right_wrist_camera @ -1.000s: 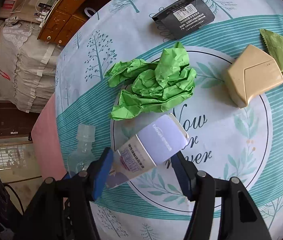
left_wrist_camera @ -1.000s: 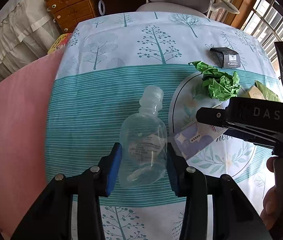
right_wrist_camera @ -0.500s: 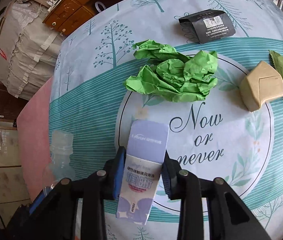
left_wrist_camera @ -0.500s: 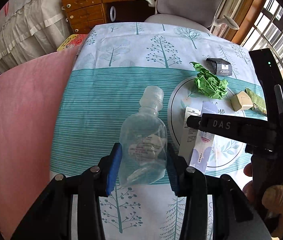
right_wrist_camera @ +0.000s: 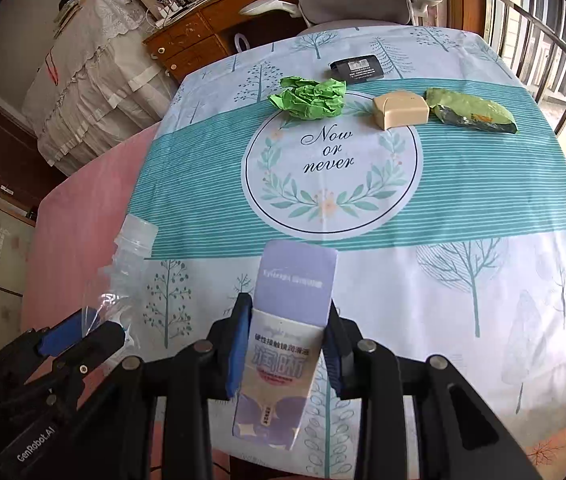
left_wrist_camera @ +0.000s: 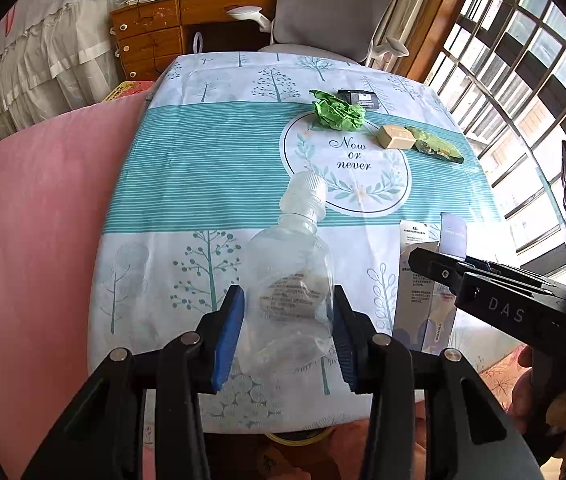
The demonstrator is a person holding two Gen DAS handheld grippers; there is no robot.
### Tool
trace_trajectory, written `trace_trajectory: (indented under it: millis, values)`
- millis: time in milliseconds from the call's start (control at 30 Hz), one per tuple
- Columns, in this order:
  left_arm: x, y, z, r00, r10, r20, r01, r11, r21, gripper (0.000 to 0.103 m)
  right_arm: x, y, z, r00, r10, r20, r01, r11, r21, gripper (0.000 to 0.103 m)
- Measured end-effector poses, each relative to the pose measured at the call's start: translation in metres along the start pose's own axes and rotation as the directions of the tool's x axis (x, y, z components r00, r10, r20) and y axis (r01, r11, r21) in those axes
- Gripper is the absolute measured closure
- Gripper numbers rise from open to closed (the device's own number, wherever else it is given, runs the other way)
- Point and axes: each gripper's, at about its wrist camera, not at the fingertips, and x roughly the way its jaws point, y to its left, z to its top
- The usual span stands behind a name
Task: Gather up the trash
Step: 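Grasp the plastic bottle with the left tool while the right tool grasps the milk carton, then carry bottle and milk carton over the bin and open both tools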
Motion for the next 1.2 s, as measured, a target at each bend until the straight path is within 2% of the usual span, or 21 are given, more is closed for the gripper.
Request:
trace_trajectory:
  millis: [167,300,467,600,867,1067,1200]
  values:
    - [-0.03,-0.012,-0.059,1.0,-0.023,0.018,0.022,0.997,0.074,0.062,-0.035,0.004,-0.075,0.998,-0.025,0.06,0.024,1.0,0.015,0.07]
    - [-0.041,-0.02,-0.102,0.999,-0.045,0.0,0.045,0.992,0.114,0.062,-0.051,0.007,-0.129,0.996,-0.046,0.083,0.044,0.999,0.021,0.07]
    - [-0.042,-0.034,-0.149,0.997,-0.062,-0.048,0.069,0.986,0.155,0.062,-0.049,0.003,-0.179,0.998,-0.056,0.041,0.055,0.997,0.048,0.07]
    - [-0.031,-0.044,-0.184,0.991,-0.091,-0.098,0.105,0.983,0.152,0.062,-0.037,-0.006,-0.218,0.998,-0.07,-0.007,0.07,0.996,0.063,0.07]
    - [0.036,-0.051,-0.248,0.974,-0.07,-0.215,0.096,0.989,0.114,0.062,0.028,-0.044,-0.281,0.992,-0.079,-0.103,0.093,0.986,0.139,0.07]
    - [0.126,-0.038,-0.288,0.957,-0.061,-0.285,0.072,0.997,0.028,0.062,0.118,-0.081,-0.315,0.982,-0.065,-0.179,0.096,0.98,0.172,0.07]
    - [0.185,-0.032,-0.308,0.959,-0.072,-0.275,0.075,0.997,0.001,0.061,0.177,-0.101,-0.33,0.977,-0.063,-0.205,0.1,0.979,0.176,0.07]
